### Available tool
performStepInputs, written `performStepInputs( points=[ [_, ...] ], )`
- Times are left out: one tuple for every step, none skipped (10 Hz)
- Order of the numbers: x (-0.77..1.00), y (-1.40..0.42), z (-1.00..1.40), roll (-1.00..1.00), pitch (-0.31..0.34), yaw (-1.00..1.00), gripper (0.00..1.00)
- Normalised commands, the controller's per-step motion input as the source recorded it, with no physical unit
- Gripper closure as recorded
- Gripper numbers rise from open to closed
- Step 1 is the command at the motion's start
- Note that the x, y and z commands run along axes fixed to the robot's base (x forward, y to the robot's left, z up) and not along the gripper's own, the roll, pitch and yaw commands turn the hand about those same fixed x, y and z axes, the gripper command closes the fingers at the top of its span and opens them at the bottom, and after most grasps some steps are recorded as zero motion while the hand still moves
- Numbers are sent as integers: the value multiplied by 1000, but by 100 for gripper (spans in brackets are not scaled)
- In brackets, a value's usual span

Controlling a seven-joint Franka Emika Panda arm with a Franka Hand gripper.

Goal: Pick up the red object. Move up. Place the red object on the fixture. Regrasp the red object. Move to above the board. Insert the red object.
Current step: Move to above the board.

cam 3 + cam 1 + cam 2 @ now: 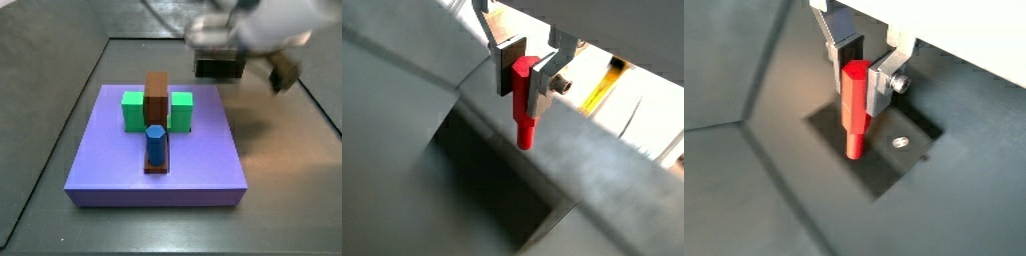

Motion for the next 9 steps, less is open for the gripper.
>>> performStepInputs(
  points=[
    [-56, 30, 1400, -88, 7, -100, 100],
    [-75, 37, 1400, -74, 32, -65, 100],
    [-66, 29, 1400, -48, 71, -37, 100],
    [-48, 22, 1400, -15, 92, -19, 100],
    [-52, 13, 1400, -9, 94, 7, 100],
    [-24, 6, 888, -12, 96, 25, 100],
    [12, -5, 403, -2, 100, 43, 100],
    [-942, -1400, 297, -1000, 2, -82, 100],
    [-949, -1400, 295, -1000, -5, -80, 100]
  ],
)
